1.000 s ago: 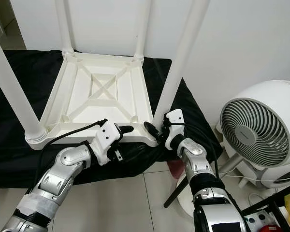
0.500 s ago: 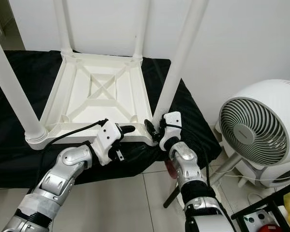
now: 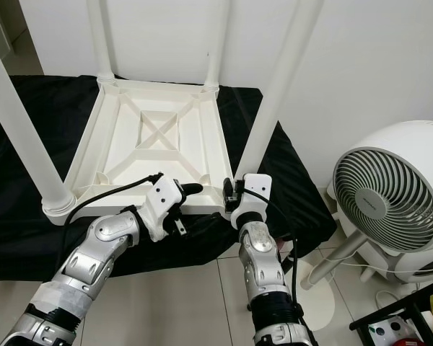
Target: Building children table
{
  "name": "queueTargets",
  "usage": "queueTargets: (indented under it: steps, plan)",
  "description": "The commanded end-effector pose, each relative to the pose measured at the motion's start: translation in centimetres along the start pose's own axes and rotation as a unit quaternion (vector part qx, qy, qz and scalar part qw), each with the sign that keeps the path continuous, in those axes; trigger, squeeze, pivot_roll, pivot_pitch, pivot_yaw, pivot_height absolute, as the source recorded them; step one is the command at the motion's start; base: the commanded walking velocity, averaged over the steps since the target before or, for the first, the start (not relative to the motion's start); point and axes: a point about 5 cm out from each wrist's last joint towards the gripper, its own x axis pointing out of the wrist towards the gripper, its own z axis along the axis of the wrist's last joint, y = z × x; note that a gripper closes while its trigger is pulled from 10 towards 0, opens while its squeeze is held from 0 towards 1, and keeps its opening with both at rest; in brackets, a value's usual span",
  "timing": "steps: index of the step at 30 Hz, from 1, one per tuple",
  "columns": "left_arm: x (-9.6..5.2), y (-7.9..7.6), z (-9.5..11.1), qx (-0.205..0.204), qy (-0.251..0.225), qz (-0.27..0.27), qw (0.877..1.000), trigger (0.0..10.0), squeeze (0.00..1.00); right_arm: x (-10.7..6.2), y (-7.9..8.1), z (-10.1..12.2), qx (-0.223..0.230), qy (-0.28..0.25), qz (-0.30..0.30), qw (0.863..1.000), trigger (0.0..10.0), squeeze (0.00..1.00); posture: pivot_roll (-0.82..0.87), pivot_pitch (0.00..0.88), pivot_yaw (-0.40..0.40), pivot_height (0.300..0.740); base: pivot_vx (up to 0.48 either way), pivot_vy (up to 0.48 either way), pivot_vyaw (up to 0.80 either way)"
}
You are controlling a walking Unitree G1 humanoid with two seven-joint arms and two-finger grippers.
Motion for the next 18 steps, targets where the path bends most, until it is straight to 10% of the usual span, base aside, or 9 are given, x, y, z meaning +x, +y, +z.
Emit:
queueTargets:
  steps: [1, 14, 15, 18]
  plan:
    - [0.2, -0.2, -0.2, -0.001, -0.001, 0.008, 1.000, 10.0, 0.00, -0.5, -0.9, -0.4, 0.006, 0.009, -0.013, 1.000, 10.0, 1.00, -0.14, 0.000, -0.088, 0.740, 0.000, 0.000, 0.00]
    - [-0.1, 0.0, -0.3, 0.004, 0.002, 0.016, 1.000, 10.0, 0.00, -0.6, -0.9, 0.8, -0.061, 0.011, 0.182, 0.981, 10.0, 1.00, -0.11, 0.000, -0.101, 0.740, 0.000, 0.000, 0.00]
    - [-0.2, 0.1, -0.2, 0.005, 0.002, 0.017, 1.000, 10.0, 0.00, -0.4, -1.3, 0.9, -0.078, 0.013, 0.197, 0.977, 10.0, 0.00, -0.10, 0.000, -0.102, 0.740, 0.000, 0.000, 0.00]
    - [-0.2, 0.2, -0.2, 0.006, 0.001, 0.019, 1.000, 10.0, 0.00, 0.0, -2.1, 1.0, -0.100, 0.018, 0.211, 0.972, 10.0, 0.00, -0.09, 0.000, -0.106, 0.740, 0.000, 0.000, 0.00]
